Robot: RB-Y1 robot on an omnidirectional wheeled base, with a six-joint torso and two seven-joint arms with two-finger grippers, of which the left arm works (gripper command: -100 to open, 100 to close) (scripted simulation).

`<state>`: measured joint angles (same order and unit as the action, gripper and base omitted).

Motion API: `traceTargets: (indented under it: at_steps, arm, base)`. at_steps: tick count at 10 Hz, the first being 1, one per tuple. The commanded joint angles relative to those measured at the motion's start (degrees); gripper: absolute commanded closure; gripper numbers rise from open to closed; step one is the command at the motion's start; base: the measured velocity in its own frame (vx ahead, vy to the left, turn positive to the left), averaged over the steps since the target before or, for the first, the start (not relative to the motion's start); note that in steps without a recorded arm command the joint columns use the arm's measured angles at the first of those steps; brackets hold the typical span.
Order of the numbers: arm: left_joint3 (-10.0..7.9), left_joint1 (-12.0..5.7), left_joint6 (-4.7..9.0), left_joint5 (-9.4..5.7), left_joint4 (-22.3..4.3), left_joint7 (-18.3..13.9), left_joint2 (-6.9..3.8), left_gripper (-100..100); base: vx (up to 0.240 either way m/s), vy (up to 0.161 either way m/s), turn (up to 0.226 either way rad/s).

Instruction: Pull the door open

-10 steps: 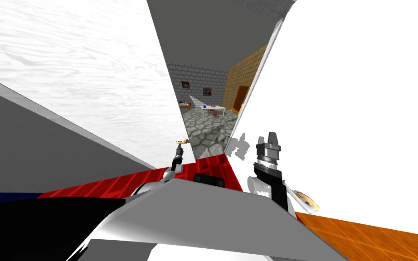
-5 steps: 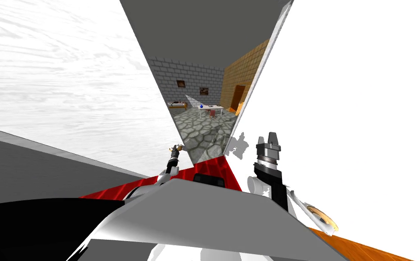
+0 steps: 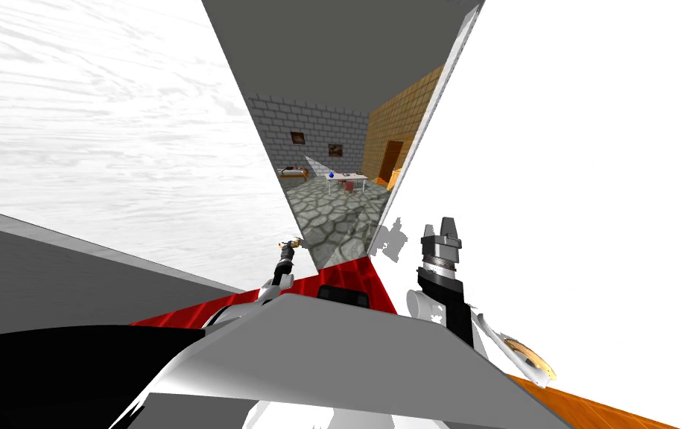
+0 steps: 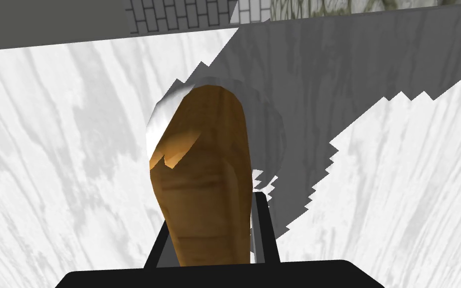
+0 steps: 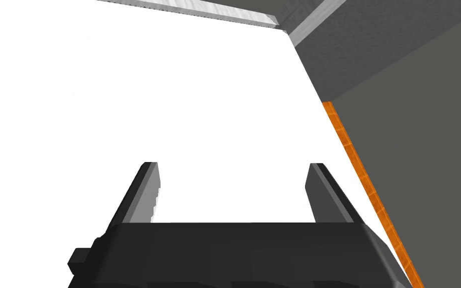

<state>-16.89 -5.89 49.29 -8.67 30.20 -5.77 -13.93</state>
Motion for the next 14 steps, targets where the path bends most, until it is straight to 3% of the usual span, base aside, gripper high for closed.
traceTargets:
  at_steps: [1, 4, 13, 14]
  arm:
    - [0.01, -0.11, 0.13, 0.0, 0.11, -0.03, -0.02, 100]
    - [0.65, 0.23, 0.26, 0.38, 0.03, -0.84, -0.37, 100]
    - [6.2, 2.13, 2.25, 3.73, 0.23, -7.86, -3.76, 100]
    - [5.83, 1.82, 2.2, 3.49, -0.1, -7.36, -3.52, 100]
  base:
    - [0.0, 0.0, 0.0]
    - [-0.038, 0.002, -0.031]
    - [-0.222, 0.027, -0.125]
    - [-0.106, 0.007, -0.034]
